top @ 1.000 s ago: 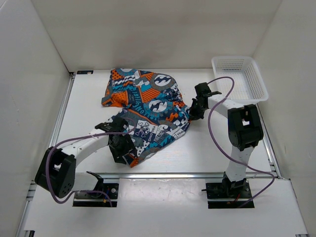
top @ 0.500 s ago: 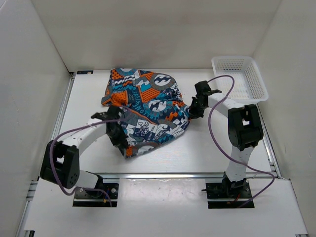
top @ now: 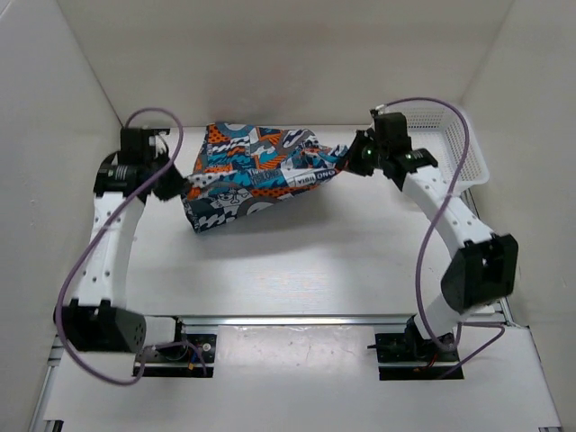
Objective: Fold and stack the shorts
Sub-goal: Flatten the shorts out, then fold the shorts
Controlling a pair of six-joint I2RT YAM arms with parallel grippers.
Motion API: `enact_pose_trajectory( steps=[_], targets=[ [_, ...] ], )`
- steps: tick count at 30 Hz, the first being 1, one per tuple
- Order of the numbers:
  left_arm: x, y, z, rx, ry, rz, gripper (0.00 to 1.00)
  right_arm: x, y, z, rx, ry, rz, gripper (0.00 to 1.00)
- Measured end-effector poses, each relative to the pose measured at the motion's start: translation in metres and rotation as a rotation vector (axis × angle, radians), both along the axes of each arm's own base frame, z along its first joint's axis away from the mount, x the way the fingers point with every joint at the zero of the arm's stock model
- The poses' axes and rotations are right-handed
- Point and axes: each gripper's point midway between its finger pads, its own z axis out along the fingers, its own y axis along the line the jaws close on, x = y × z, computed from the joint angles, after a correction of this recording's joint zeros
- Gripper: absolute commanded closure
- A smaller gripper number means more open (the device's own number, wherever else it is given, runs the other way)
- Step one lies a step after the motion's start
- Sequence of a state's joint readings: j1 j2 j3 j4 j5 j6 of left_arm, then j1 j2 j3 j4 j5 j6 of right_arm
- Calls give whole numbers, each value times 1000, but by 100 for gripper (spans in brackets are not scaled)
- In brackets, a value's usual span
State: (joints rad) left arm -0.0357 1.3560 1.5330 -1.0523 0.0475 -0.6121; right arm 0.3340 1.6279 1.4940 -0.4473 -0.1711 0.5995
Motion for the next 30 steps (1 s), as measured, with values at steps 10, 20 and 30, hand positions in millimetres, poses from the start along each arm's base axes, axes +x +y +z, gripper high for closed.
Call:
enact_pose_trajectory(
  steps=[10, 20, 30],
  targets=[
    [-125, -21, -138, -112, 386, -97, 89, -76, -20, -113, -121, 294, 14, 93],
    [-88, -21, -181, -96, 518, -147, 27, -23, -33, -152, -273, 347, -49, 22],
    [-107, -19, -160, -94, 416, -72, 14, -57, -47, -146, -291, 356, -48, 18]
  ],
)
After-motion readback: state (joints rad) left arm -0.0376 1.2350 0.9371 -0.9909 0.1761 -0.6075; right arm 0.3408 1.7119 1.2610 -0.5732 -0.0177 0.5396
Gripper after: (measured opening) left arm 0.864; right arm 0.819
